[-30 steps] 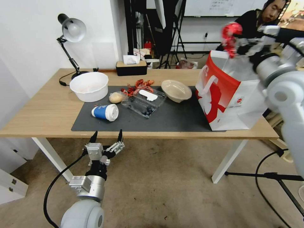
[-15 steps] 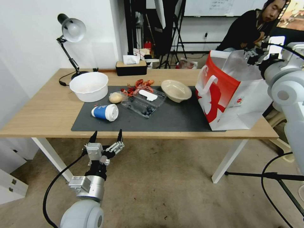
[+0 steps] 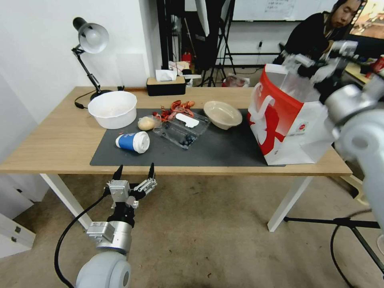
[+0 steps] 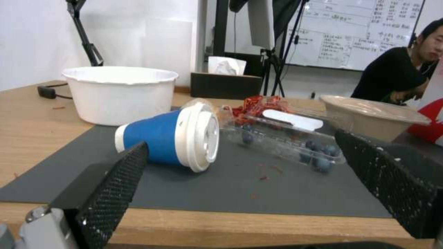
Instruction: Pick up the trash from the table and place it into the takeout bag.
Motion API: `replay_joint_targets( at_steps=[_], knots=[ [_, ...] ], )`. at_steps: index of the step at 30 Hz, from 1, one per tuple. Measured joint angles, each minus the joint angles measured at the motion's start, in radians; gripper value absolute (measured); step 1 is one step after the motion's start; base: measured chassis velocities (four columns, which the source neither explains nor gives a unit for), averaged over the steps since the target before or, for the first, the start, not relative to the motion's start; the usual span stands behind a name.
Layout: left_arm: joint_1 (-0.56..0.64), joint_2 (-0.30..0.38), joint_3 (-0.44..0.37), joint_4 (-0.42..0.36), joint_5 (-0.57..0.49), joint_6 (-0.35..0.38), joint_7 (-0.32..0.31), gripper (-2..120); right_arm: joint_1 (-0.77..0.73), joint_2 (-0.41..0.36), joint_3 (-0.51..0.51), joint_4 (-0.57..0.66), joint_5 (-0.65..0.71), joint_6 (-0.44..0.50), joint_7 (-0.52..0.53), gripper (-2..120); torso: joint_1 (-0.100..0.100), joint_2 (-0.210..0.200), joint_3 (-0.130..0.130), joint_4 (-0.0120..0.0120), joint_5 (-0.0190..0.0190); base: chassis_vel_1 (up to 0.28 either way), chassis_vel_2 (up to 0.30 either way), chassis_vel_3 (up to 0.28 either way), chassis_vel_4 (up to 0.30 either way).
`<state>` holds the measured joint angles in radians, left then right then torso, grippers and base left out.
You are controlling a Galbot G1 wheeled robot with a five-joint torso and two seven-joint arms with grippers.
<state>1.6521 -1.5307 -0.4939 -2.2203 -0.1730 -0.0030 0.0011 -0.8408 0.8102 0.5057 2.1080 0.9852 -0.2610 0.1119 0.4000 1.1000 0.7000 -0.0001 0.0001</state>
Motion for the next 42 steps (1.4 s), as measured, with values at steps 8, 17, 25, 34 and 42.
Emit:
replay_joint_targets(
  at_steps=[8, 17, 25, 34, 42],
  knots=[
    [-0.002, 0.005, -0.002, 0.004, -0.001, -0.004, -0.001, 100, -0.326, 0.086, 0.008, 0.134, -0.311, 0.151, -0.049, 100, 0.000, 0.000, 0.000, 0.0003, -0.0002, 0.000, 0.000, 0.000, 0.000],
    [-0.004, 0.014, -0.008, 0.012, -0.002, -0.017, -0.002, 100, -0.660, 0.223, -0.005, 0.158, -0.621, 0.375, 0.014, 100, 0.000, 0.000, 0.000, 0.0001, -0.0003, 0.000, 0.000, 0.000, 0.000],
    [0.006, 0.012, -0.017, 0.012, -0.002, -0.034, -0.004, 100, -0.789, 0.297, -0.053, 0.035, -0.716, 0.499, 0.061, 100, 0.000, 0.000, 0.000, 0.0002, -0.0001, 0.000, 0.000, 0.000, 0.000],
    [0.008, 0.011, -0.017, 0.011, -0.001, -0.036, -0.005, 100, -0.806, 0.314, -0.067, -0.011, -0.722, 0.517, 0.067, 100, 0.000, 0.000, 0.000, 0.0001, -0.0001, 0.000, 0.000, 0.000, 0.000],
    [0.010, 0.012, -0.017, 0.010, -0.001, -0.037, -0.005, 100, -0.790, 0.316, -0.076, -0.017, -0.719, 0.508, 0.071, 100, 0.000, 0.000, 0.000, 0.0001, -0.0001, 0.000, 0.000, 0.000, 0.000]
  ],
)
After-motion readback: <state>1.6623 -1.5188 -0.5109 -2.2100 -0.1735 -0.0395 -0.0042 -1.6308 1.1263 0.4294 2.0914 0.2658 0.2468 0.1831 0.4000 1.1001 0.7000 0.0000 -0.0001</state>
